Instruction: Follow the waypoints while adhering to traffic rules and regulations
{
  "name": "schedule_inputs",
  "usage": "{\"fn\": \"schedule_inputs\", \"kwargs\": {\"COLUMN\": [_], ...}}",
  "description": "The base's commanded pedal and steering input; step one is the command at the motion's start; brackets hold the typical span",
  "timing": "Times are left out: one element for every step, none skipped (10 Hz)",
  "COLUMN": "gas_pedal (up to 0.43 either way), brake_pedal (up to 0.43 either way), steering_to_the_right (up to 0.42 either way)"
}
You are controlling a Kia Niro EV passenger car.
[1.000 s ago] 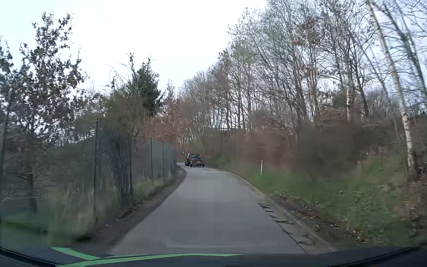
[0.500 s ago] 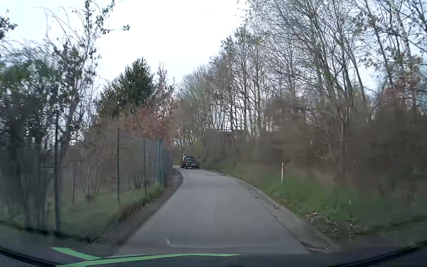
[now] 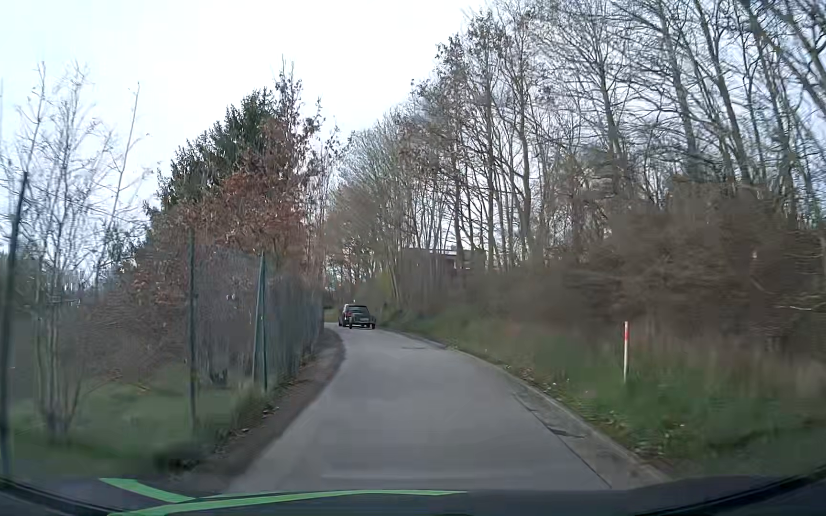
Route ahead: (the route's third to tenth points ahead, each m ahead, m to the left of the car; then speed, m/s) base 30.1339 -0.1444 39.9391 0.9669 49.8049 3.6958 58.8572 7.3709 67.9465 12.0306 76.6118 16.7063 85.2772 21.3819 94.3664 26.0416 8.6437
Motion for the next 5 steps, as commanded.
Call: {"fn": "schedule_inputs", "kwargs": {"gas_pedal": [0.24, 0.24, 0.248, 0.26, 0.268], "brake_pedal": [0.0, 0.0, 0.0, 0.0, 0.0], "steering_to_the_right": [-0.004, -0.004, -0.005, -0.005, -0.005]}}
